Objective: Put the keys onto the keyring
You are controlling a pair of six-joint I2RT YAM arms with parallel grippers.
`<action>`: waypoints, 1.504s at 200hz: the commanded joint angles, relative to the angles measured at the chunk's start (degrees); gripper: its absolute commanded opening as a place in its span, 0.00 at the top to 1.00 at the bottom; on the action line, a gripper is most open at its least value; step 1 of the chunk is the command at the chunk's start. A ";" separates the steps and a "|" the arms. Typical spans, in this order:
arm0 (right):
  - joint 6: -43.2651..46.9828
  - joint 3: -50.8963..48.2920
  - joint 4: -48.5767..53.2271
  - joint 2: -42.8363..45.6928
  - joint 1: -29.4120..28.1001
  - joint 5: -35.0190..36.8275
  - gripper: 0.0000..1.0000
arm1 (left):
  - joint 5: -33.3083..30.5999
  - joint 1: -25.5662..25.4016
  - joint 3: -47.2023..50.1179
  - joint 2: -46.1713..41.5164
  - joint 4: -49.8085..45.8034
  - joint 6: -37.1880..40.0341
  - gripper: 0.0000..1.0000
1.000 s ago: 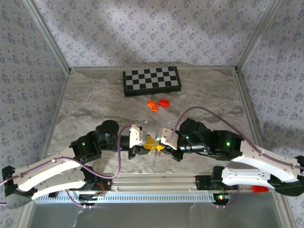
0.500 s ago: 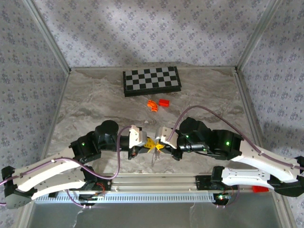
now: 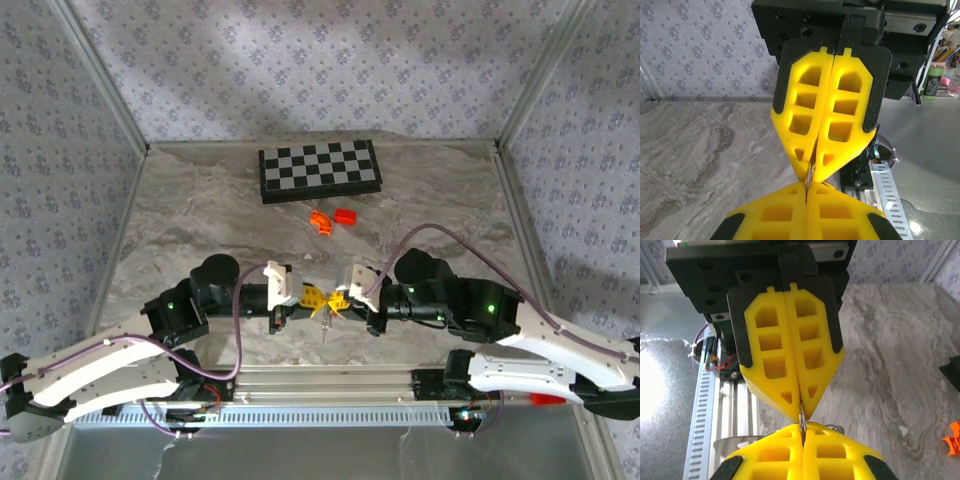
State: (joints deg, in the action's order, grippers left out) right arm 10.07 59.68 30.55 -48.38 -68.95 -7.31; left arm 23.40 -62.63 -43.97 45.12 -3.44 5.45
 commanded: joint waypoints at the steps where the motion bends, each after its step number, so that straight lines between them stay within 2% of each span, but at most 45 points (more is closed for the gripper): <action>1: -1.39 -2.38 -5.91 2.38 0.39 -0.16 0.97 | 1.43 -0.08 0.11 -1.25 4.84 -1.22 1.00; 16: -1.63 -3.23 -6.89 2.84 0.65 -0.08 0.92 | 1.59 -0.08 -0.11 -1.22 4.94 -1.19 1.00; 38: -1.85 -3.95 -8.28 3.20 0.92 -0.07 0.79 | 1.78 -0.08 -0.41 -1.26 5.02 -1.05 1.00; 49: -1.89 -4.13 -8.63 3.37 0.99 -0.09 0.75 | 1.91 -0.03 -0.42 -1.44 5.10 -1.04 1.00; 77: -2.07 -5.40 -10.54 4.52 1.32 -0.25 0.74 | 2.33 -0.04 -0.05 -2.14 6.02 -1.43 1.00; 142: -2.76 -8.05 -14.77 6.90 1.54 -2.44 0.74 | 5.08 -0.04 3.34 -2.34 16.59 -6.88 1.00; 169: -2.59 -8.26 -15.18 6.90 1.54 -3.74 0.78 | 5.17 -0.03 3.62 -2.07 17.28 -7.21 1.00; 221: -1.85 -8.69 -15.36 6.90 1.68 -4.11 1.00 | 4.59 -0.04 3.47 -2.04 16.25 -6.56 1.00; 272: -0.66 -7.15 -11.30 6.48 1.64 0.56 1.00 | 1.04 -0.03 2.15 -0.22 9.91 -3.70 1.00; 301: 0.78 -2.81 -2.48 4.05 1.63 3.84 1.00 | -2.41 -0.03 0.20 -0.34 2.96 -0.57 0.84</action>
State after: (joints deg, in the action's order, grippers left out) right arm 8.88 52.38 21.67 -43.00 -67.61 -7.97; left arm 23.70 -62.63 -40.40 45.01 5.28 1.83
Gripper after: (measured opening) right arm 0.052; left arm 0.119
